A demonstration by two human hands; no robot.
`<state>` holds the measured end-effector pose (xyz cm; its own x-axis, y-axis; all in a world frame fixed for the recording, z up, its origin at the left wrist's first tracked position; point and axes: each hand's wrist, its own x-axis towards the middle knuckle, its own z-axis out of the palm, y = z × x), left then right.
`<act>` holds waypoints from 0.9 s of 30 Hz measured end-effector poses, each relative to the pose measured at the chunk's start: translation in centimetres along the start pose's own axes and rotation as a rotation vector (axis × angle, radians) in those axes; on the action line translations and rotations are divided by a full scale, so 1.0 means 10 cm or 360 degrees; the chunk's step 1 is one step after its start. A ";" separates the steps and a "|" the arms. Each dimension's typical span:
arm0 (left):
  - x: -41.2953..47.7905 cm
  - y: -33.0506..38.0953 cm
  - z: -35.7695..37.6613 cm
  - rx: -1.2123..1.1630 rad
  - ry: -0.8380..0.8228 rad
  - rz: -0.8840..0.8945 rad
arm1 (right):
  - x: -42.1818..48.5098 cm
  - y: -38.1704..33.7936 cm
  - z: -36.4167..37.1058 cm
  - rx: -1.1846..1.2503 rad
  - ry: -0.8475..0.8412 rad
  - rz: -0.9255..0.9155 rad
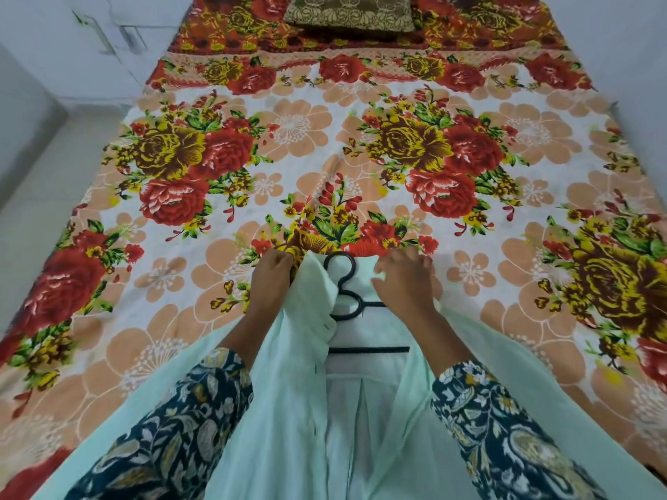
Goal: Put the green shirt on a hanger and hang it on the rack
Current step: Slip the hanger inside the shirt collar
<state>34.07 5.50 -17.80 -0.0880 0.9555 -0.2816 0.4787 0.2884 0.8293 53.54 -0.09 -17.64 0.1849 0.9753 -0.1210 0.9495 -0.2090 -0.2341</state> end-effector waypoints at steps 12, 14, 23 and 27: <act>-0.26 -0.42 -0.18 0.1284 -0.0211 0.0212 | -0.05 -0.11 0.30 -0.0440 0.0399 -0.0101; -0.20 -0.43 -0.22 0.1352 -0.0201 0.0232 | -0.02 -0.11 0.31 -0.0412 0.0426 -0.0029; -0.24 -0.61 -0.43 0.1303 -0.0039 0.0443 | -0.15 -0.06 0.28 -0.0063 0.0327 0.0031; -0.49 -0.55 -0.46 0.1240 0.0059 0.0542 | -0.49 -0.15 0.01 0.0606 0.0290 0.0366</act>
<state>27.86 -0.53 -18.81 0.1479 0.9878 -0.0493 0.9477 -0.1273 0.2928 51.17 -4.60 -16.83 0.4527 0.8904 -0.0481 0.7248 -0.3988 -0.5617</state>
